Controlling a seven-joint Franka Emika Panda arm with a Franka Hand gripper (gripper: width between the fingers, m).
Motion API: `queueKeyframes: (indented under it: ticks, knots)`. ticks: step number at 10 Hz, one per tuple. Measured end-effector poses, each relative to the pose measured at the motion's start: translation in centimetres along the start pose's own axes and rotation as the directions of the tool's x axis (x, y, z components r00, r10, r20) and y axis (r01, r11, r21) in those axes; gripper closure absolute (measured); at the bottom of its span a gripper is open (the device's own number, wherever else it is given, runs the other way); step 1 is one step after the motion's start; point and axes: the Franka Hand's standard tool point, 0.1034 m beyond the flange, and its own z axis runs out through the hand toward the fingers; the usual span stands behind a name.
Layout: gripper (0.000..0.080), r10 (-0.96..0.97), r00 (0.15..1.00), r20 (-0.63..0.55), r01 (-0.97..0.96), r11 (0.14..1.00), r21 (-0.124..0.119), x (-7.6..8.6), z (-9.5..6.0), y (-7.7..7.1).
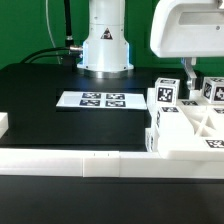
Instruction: Assemble chair
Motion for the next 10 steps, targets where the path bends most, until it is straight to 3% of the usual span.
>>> queueKeyframes:
  ticks: [3,4,5,6,10]
  knots:
    - [0.0178,-0.033,0.999,-0.007,0.033,0.999,-0.001,0.1,0.04,0.2]
    - [0.0368,-0.033,0.999,-0.007,0.033,0.999,-0.001,0.1,0.04,0.2]
    - [0.0368,-0.033,0.999,-0.008,0.033,0.999,-0.001,0.11,0.04,0.21]
    - [0.0515,-0.032,0.999,-0.008,0.032,0.999,-0.001,0.11,0.04,0.22]
    - [0.0515,0.097,0.995,-0.007,-0.097,0.995,0.004,0.1,0.04,0.18]
